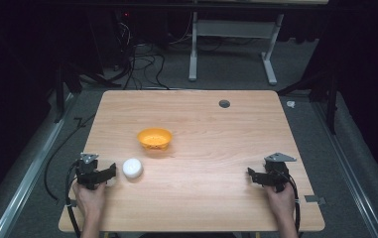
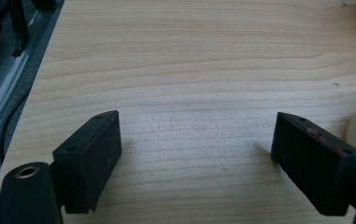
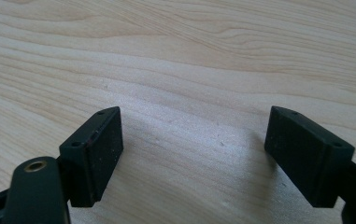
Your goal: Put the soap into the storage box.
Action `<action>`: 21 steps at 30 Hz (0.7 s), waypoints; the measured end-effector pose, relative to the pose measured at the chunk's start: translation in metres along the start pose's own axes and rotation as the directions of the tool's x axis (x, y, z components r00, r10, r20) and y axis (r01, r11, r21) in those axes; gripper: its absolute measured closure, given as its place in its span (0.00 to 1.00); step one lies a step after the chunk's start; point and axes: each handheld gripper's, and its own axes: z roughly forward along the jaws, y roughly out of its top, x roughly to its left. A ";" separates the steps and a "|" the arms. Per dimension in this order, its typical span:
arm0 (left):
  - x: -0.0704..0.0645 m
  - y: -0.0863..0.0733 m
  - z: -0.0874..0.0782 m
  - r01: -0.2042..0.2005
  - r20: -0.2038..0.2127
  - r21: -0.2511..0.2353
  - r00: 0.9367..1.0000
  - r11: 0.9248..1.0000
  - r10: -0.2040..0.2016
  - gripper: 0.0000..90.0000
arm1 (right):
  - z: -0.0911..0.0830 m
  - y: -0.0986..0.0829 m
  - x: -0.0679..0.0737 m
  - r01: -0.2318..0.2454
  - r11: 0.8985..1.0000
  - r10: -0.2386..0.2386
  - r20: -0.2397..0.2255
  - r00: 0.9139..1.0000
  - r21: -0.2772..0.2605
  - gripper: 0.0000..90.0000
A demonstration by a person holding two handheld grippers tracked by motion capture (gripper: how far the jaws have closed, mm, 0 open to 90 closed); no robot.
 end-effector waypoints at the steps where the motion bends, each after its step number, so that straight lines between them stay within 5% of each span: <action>1: 0.001 0.000 0.000 0.005 -0.001 -0.001 1.000 1.000 -0.005 0.18 | 0.000 0.000 0.000 0.000 1.000 0.000 0.000 1.000 0.000 0.23; 6: 0.007 -0.002 -0.007 0.034 0.009 -0.025 0.999 0.999 -0.034 0.18 | 0.000 0.000 0.000 0.002 1.000 -0.002 0.002 1.000 0.000 0.23; 21: 0.001 -0.005 -0.029 0.018 0.066 -0.067 0.998 0.998 -0.013 0.18 | 0.000 0.000 0.000 0.004 1.000 -0.004 0.002 1.000 0.001 0.23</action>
